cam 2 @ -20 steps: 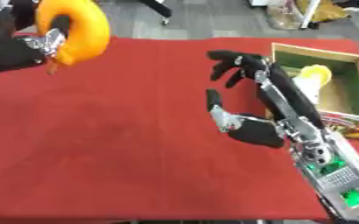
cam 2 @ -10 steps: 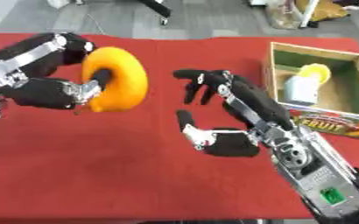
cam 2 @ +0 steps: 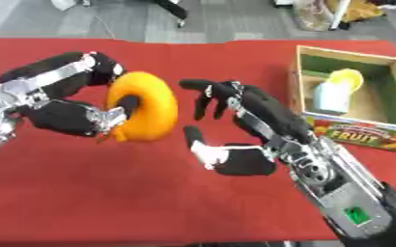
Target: Pick up the objects with one hand, pass them to the other hand, and then place them into the box on the other side of the table.
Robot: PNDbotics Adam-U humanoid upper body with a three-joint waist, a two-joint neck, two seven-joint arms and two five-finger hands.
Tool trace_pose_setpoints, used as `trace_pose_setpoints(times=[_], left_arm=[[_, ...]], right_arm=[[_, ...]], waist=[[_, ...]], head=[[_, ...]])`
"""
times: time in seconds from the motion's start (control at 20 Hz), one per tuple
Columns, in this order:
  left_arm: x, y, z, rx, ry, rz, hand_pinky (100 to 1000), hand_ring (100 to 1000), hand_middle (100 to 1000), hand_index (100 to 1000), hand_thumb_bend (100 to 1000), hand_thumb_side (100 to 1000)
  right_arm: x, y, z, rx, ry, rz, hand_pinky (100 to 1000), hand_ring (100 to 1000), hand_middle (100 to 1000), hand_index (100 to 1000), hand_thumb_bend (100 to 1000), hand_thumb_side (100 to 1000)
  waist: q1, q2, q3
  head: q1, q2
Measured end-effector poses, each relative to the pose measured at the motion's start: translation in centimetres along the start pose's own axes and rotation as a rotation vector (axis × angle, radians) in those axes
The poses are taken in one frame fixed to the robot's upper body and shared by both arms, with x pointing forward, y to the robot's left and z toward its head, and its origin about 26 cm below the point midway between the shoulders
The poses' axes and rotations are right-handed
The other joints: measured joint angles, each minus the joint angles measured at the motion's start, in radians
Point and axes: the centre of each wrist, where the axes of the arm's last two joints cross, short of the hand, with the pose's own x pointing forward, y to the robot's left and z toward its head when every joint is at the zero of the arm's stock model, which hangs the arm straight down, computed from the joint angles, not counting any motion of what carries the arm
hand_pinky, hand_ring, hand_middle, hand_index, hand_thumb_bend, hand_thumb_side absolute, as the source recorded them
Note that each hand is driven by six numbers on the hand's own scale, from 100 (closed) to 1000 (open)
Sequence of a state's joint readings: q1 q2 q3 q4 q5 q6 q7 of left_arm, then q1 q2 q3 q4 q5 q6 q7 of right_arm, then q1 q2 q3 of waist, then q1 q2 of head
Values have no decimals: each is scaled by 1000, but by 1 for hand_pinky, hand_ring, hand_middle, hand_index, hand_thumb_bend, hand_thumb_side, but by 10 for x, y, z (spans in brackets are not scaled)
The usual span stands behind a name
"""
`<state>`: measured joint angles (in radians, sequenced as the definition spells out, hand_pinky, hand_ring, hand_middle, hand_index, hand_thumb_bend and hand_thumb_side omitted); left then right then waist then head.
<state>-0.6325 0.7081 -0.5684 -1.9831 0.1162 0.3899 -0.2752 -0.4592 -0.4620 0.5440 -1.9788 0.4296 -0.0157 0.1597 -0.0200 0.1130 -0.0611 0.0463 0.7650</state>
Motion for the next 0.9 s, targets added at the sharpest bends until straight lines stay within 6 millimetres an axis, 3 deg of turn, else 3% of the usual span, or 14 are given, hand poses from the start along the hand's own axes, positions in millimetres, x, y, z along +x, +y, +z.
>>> trace_pose_setpoints(times=[0.75, 0.9], left_arm=[[10, -5, -10, -69, -33, 2, 792, 436, 440, 578, 100, 316], [11, -5, -11, -73, -36, 2, 792, 435, 439, 577, 100, 315]], right_arm=[[7, 4, -8, 24, -13, 50, 543, 737, 535, 948, 100, 631], [8, 5, -8, 30, -17, 41, 540, 740, 538, 870, 100, 598]], waist=[[0, 0, 1], [0, 0, 1]], head=[[-4, 0], [-4, 0]])
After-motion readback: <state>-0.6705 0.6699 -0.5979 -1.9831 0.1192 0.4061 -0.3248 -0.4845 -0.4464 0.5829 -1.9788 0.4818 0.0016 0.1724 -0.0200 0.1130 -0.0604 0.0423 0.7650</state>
